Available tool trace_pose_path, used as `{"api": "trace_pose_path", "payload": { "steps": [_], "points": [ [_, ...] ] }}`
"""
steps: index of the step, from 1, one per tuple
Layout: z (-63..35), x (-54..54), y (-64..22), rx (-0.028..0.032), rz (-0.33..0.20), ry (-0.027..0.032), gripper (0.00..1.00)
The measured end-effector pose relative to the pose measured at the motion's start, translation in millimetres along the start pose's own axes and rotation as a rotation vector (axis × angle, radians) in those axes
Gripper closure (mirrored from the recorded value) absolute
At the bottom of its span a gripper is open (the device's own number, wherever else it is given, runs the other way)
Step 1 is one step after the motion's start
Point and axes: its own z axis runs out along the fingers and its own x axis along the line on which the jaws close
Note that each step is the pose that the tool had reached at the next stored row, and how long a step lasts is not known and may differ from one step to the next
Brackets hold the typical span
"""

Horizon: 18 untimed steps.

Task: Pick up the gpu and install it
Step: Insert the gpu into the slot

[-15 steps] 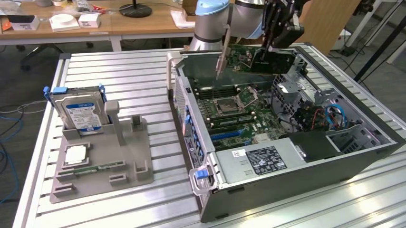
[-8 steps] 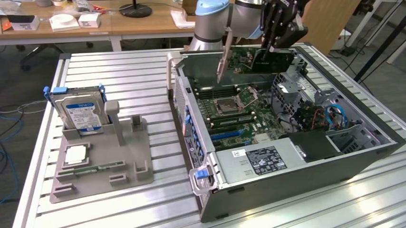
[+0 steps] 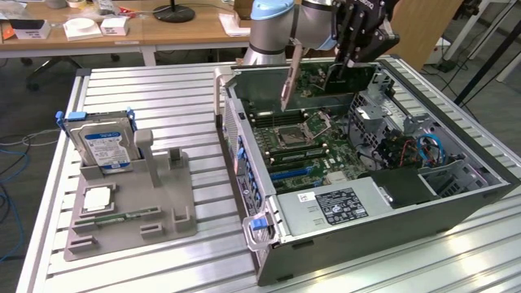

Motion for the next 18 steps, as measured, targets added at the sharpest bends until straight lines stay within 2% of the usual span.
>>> {"api": "trace_pose_path", "payload": {
  "steps": [13,16,18],
  "points": [
    [0.0,0.0,-0.1,0.0001,-0.195,0.0083,0.74],
    [0.2,0.0,-0.1,-0.0003,-0.191,0.0081,0.74],
    [0.5,0.0,-0.1,-0.0004,-0.161,0.0071,0.74]
  ]
}}
